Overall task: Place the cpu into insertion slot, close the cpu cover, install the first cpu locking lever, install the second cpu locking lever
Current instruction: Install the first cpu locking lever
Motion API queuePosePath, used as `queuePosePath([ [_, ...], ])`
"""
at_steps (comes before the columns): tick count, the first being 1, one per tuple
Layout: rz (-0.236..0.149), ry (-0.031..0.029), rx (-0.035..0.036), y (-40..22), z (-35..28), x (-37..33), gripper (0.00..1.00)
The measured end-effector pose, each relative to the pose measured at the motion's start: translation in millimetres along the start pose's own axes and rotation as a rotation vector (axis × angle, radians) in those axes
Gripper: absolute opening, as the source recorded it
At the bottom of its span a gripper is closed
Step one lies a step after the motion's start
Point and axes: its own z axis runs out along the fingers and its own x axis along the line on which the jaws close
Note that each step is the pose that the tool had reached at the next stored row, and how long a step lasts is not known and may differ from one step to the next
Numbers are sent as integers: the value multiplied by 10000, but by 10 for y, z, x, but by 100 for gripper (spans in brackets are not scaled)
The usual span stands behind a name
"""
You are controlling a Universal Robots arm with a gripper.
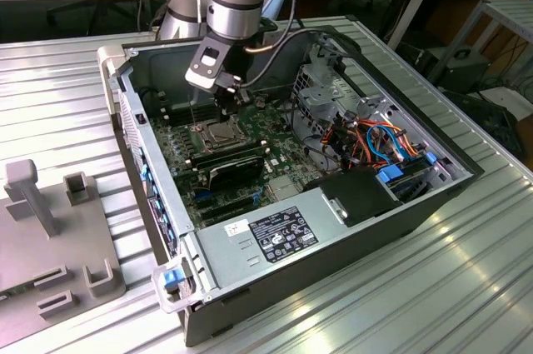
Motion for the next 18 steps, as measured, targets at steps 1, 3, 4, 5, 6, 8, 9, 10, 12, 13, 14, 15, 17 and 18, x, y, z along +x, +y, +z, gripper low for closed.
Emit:
queuePosePath([
  [1, -67, 0, -3, 0, -5, 0, 11],
  [3, -388, -1, -19, 0, -4, 1, 11],
  [4, -617, -3, -27, -1, -5, 0, 11],
  [5, -791, -3, -34, -1, -5, 0, 11],
  [6, -1112, -2, -49, -1, -5, 0, 11],
  [8, -1722, -4, -75, -1, -5, 0, 11],
  [9, -1923, -6, -84, -1, -5, 0, 11],
  [10, -2300, -10, -99, -1, -5, 0, 11],
  [12, -2754, -14, -118, -1, -5, 1, 11],
  [13, -3055, -20, -129, -1, -5, 1, 11],
  [14, -3380, -27, -142, -1, -5, 2, 11],
  [15, -3524, -29, -147, 0, -5, 2, 11],
  [17, -3952, -42, -162, 0, -5, 3, 11],
  [18, -4164, -45, -172, 0, -5, 3, 11],
])
